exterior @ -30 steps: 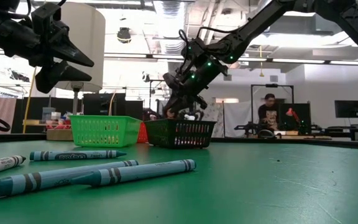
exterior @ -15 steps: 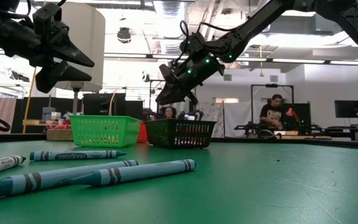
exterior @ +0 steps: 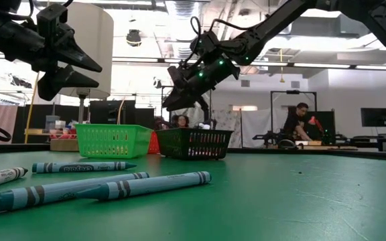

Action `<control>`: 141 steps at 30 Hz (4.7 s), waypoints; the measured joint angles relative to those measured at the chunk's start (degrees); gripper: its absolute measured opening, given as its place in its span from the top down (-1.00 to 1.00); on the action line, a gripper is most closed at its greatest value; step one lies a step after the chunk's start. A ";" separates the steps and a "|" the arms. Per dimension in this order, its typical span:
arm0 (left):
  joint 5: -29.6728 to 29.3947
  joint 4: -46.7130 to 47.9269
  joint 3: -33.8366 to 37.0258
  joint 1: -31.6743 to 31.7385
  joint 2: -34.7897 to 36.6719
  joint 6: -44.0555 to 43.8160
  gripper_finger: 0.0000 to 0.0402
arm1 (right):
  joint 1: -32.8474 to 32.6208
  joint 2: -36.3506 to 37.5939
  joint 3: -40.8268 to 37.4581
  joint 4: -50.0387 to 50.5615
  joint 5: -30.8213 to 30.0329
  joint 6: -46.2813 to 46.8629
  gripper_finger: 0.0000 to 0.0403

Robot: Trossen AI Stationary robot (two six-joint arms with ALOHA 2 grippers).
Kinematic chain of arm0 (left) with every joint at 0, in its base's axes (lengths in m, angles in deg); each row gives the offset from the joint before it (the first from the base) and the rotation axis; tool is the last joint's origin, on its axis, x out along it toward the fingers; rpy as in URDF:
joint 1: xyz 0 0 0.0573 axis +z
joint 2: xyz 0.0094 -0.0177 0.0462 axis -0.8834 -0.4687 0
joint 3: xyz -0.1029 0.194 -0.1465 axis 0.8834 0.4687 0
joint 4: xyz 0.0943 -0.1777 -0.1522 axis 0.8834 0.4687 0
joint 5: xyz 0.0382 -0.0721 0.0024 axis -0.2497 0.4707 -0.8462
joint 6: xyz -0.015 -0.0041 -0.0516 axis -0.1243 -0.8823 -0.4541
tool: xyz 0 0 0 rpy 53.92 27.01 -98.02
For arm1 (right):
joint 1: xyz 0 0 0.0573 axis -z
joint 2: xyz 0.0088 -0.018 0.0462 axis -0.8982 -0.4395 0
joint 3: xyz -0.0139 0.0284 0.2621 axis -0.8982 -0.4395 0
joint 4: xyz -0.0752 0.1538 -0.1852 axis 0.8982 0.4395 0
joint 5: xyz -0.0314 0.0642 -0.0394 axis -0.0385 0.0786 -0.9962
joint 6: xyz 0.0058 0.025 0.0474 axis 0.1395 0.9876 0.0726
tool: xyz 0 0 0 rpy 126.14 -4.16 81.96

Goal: Sort crayons
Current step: Put the blue crayon into the orange bin

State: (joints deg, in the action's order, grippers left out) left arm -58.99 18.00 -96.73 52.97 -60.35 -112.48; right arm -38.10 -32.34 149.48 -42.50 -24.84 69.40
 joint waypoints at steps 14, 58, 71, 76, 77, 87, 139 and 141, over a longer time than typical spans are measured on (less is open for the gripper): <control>0.18 0.01 0.00 0.02 0.00 0.23 0.13 | -2.03 0.00 2.03 -5.56 7.34 1.04 0.52; 16.21 -6.54 0.02 0.02 0.00 12.72 0.13 | -40.00 -0.21 21.70 48.69 -5.61 -10.63 0.52; 16.12 -6.93 0.02 0.02 0.02 12.70 0.13 | -36.36 -0.15 21.60 36.40 -1.79 -22.18 0.52; 16.10 -7.15 0.02 0.02 0.02 12.71 0.13 | -37.11 -1.75 21.56 35.61 -1.66 -25.06 0.49; 16.08 -7.36 0.02 0.02 0.01 12.72 0.13 | -37.12 -2.80 21.65 35.00 -1.47 -25.11 0.47; 16.25 -10.64 0.02 0.02 0.03 12.73 0.13 | -37.06 -9.36 22.06 33.21 -1.54 -30.06 0.19; 15.49 -9.31 0.02 0.00 0.02 12.68 0.13 | -37.68 -20.37 21.89 33.98 -4.41 -29.21 0.63; 15.49 -9.09 0.02 -0.01 0.00 12.68 0.13 | -37.68 -20.37 21.89 34.00 -4.52 -28.34 0.70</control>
State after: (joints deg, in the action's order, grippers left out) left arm -43.50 8.92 -96.71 52.97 -60.35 -99.79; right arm -75.78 -52.71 171.37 -8.50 -29.37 41.06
